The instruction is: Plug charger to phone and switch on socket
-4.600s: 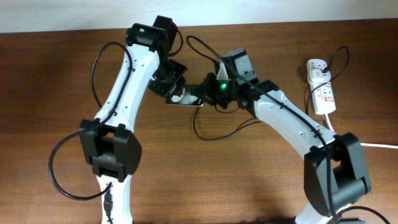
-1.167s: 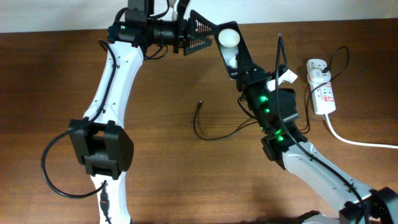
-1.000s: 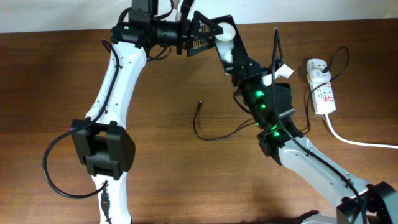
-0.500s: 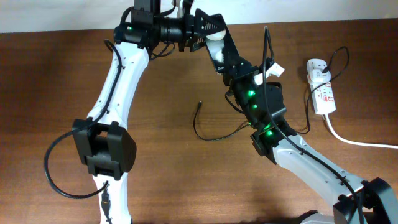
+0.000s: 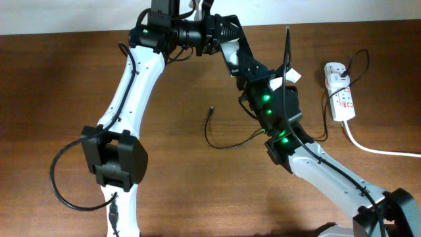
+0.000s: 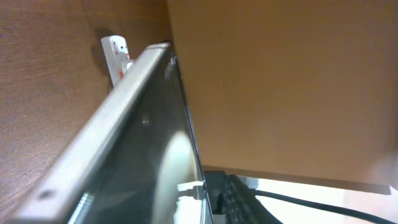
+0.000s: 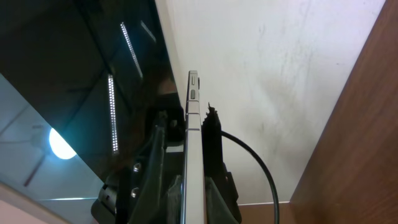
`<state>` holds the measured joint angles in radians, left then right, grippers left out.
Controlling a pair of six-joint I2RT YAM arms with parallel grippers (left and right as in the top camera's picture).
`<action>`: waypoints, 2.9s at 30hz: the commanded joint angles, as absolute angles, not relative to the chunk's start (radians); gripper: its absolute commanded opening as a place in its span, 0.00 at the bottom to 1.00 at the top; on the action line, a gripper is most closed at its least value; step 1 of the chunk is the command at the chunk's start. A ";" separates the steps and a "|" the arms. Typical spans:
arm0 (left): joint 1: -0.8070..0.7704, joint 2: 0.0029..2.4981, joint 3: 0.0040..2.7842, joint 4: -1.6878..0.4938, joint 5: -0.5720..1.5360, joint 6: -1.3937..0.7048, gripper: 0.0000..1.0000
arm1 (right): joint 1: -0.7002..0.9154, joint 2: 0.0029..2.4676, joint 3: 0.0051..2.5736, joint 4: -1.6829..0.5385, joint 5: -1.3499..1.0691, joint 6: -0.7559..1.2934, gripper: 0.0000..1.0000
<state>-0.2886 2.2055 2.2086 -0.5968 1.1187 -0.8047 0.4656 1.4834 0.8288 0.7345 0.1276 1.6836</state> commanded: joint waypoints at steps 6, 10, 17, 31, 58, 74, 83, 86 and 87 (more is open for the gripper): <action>-0.288 2.204 2.216 -0.591 1.117 -0.800 0.18 | 0.471 1.482 0.865 0.744 0.171 1.693 0.04; -0.288 2.204 2.216 -0.591 1.117 -0.800 0.10 | 0.471 1.482 0.870 0.744 0.171 1.692 0.04; -0.288 2.204 2.216 -0.591 1.117 -0.800 0.00 | 0.471 1.482 0.870 0.745 0.171 1.693 0.09; -0.276 2.204 2.216 -0.592 1.076 -0.824 0.00 | 0.471 1.482 0.870 0.728 0.170 1.692 0.51; 0.036 2.204 2.215 -1.140 0.964 -0.260 0.00 | 0.469 1.482 0.870 -0.227 -0.081 0.725 0.99; 0.071 2.204 2.215 -1.274 0.964 -0.073 0.00 | 0.469 1.621 1.353 -0.708 -0.093 0.481 0.89; 0.104 2.204 2.215 -1.271 0.965 -0.074 0.00 | 0.469 1.834 1.539 -0.789 -0.144 0.509 0.80; 0.136 2.204 2.215 -1.271 0.970 -0.074 0.00 | 0.470 1.875 1.539 -0.770 -0.151 0.558 0.73; 0.148 2.204 2.215 -1.271 0.972 -0.074 0.00 | 0.471 1.892 1.539 -0.761 -0.159 0.568 0.70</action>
<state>0.1040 2.2055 2.2078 -1.2743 0.9413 -0.0933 0.4664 1.8465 1.5158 -0.7780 -0.1322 0.5201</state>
